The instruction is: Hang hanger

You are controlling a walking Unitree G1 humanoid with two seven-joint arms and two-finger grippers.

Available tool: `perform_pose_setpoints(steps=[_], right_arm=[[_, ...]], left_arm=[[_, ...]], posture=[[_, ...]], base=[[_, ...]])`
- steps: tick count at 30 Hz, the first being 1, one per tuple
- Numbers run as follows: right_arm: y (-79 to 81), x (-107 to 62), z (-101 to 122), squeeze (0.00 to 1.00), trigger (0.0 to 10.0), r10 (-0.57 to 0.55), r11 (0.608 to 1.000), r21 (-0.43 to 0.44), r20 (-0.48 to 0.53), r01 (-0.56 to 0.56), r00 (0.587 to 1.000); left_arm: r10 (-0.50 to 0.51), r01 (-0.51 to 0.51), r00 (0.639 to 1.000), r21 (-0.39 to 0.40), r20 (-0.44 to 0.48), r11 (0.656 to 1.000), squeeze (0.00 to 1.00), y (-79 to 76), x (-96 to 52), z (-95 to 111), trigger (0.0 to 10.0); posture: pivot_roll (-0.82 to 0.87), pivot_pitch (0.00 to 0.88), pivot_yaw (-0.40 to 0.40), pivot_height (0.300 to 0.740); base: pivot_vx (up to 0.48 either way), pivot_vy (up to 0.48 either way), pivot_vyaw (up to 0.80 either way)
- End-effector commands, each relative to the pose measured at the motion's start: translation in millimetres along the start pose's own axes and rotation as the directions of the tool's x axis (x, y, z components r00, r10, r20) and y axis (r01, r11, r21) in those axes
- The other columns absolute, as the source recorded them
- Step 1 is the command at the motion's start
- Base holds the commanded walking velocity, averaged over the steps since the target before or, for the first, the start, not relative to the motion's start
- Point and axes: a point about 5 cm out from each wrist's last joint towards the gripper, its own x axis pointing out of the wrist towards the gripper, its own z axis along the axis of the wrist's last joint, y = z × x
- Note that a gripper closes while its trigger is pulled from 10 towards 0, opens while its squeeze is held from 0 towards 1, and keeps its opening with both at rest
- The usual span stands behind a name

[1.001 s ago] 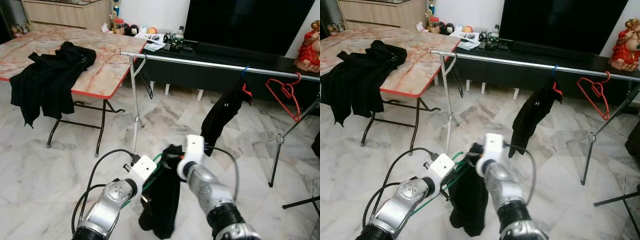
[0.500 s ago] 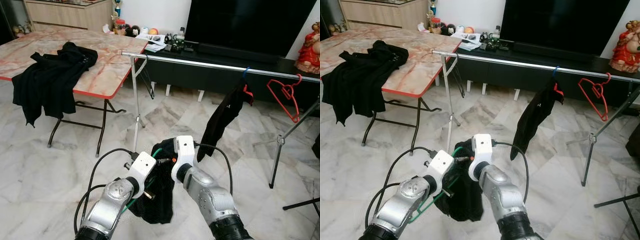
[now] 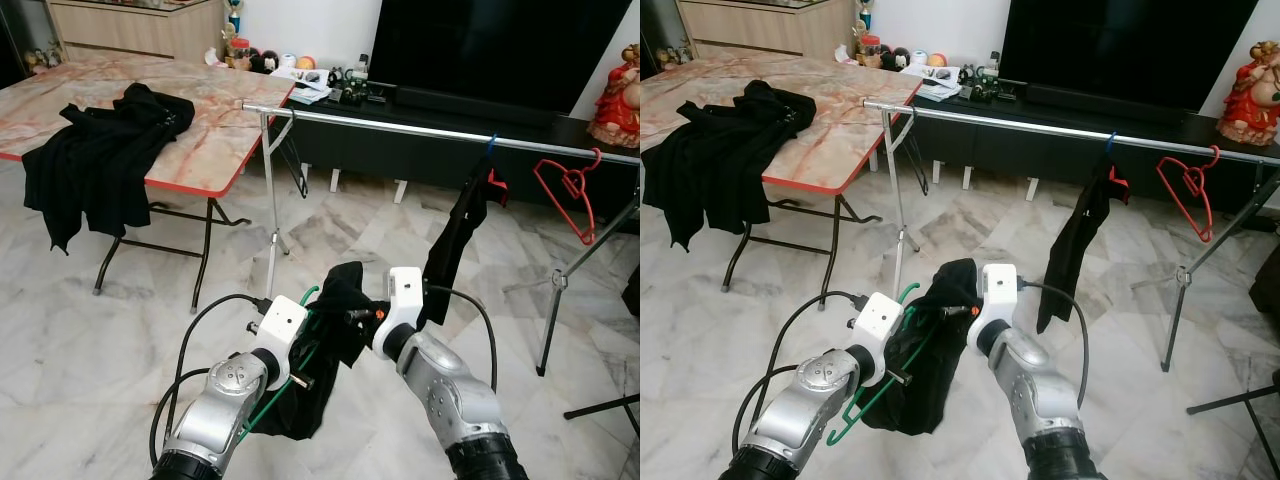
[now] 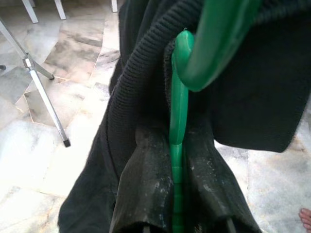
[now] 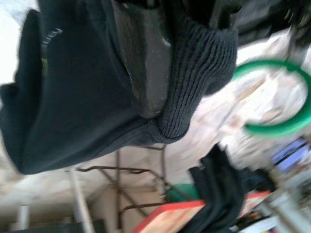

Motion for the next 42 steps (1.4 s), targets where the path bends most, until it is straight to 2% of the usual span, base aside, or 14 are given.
perform_pose_setpoints(steps=[1,5,12,16,19,21,22,24,26,31,33,36,39,42], right_arm=[[3.0,-4.0,11.0,0.0,10.0,0.063,0.997,-0.042,0.048,-0.061,0.997],[1.3,-16.0,13.5,0.0,10.0,0.188,0.978,-0.098,0.036,-0.183,0.982],[-24.0,-33.8,19.7,0.0,10.0,0.176,0.952,-0.249,-0.028,-0.177,0.984],[-24.7,-35.8,21.7,0.0,10.0,0.194,0.938,-0.286,-0.035,-0.195,0.98],[-19.7,-36.1,20.8,0.0,10.0,0.262,0.906,-0.327,-0.069,-0.27,0.963],[-5.6,-36.2,20.1,0.0,10.0,0.365,0.862,-0.343,-0.092,-0.373,0.927],[-5.6,-36.2,20.1,0.0,10.0,0.365,0.862,-0.343,-0.092,-0.373,0.927],[8.7,-38.2,18.8,0.0,10.0,0.459,0.81,-0.352,-0.116,-0.468,0.881],[12.7,-38.4,15.6,0.0,10.0,0.48,0.787,-0.366,-0.142,-0.497,0.866],[1.9,-35.4,9.3,0.0,10.0,0.402,0.797,-0.413,-0.179,-0.439,0.898],[-17.5,-31.1,13.7,0.0,10.0,0.242,0.82,-0.491,-0.164,-0.292,0.956],[-31.5,-28.7,28.1,0.0,10.0,0.114,0.852,-0.504,-0.083,-0.141,0.99],[-36.4,-26.8,36.3,0.0,10.0,0.065,0.866,-0.494,-0.035,-0.074,0.997],[-31.5,-24.1,38.7,0.0,10.0,0.097,0.861,-0.5,-0.022,-0.095,0.995]], left_arm=[[0.003,-0.002,0.999,-0.012,0.038,1.0,0.0,1.5,1.3,10.3,10.0],[-0.002,0.002,0.999,-0.015,0.041,1.0,0.0,2.7,-0.2,9.9,10.0],[-0.001,0.003,0.999,-0.031,0.045,1.0,0.0,5.3,-2.6,10.1,10.0],[-0.023,0.025,0.998,-0.029,0.051,0.999,0.0,2.3,-2.1,11.1,10.0],[-0.062,0.066,0.995,-0.048,0.075,0.997,0.0,-2.1,-2.5,14.7,10.0],[-0.105,0.109,0.991,-0.042,0.084,0.993,0.0,-6.3,-4.2,16.0,10.0],[-0.105,0.109,0.991,-0.042,0.084,0.993,0.0,-6.3,-4.2,16.0,10.0],[-0.129,0.133,0.988,-0.037,0.089,0.99,0.0,-9.0,-5.5,16.1,10.0],[-0.129,0.133,0.987,-0.038,0.091,0.99,0.0,-9.1,-5.6,16.1,10.0],[-0.125,0.13,0.988,-0.047,0.096,0.99,0.0,-9.1,-5.2,16.9,10.0],[-0.128,0.134,0.987,-0.054,0.098,0.99,0.0,-8.2,-6.6,17.0,10.0],[-0.138,0.143,0.986,-0.05,0.093,0.989,0.0,-9.0,-7.4,15.7,10.0],[-0.14,0.145,0.986,-0.053,0.093,0.988,0.0,-10.0,-7.1,15.5,10.0],[-0.148,0.154,0.984,-0.054,0.094,0.987,0.0,-12.4,-6.7,15.7,10.0]], posture=[[0.16,0.0,-0.119,0.74],[0.16,0.0,-0.115,0.74],[0.16,0.0,-0.108,0.74],[0.16,0.0,-0.106,0.74],[0.16,0.0,-0.104,0.74],[0.16,0.0,-0.104,0.74],[0.16,0.0,-0.104,0.74],[0.16,0.0,-0.104,0.74],[0.16,0.0,-0.104,0.74],[0.17,0.0,-0.108,0.74],[0.17,0.0,-0.108,0.74],[0.17,0.0,-0.108,0.74],[0.16,0.0,-0.109,0.74],[0.16,0.0,-0.111,0.74]], base=[[0.0,0.0,0.0],[0.0,0.0,0.0],[0.0,0.0,0.0],[0.0,0.0,0.0],[0.0,0.0,0.0],[0.0,0.0,0.0],[0.0,0.0,0.0],[0.0,0.0,0.0],[0.0,0.0,0.0],[0.0,0.0,0.0],[0.0,0.0,0.0],[0.0,0.0,0.0],[0.0,0.0,0.0],[0.0,0.0,0.0]])
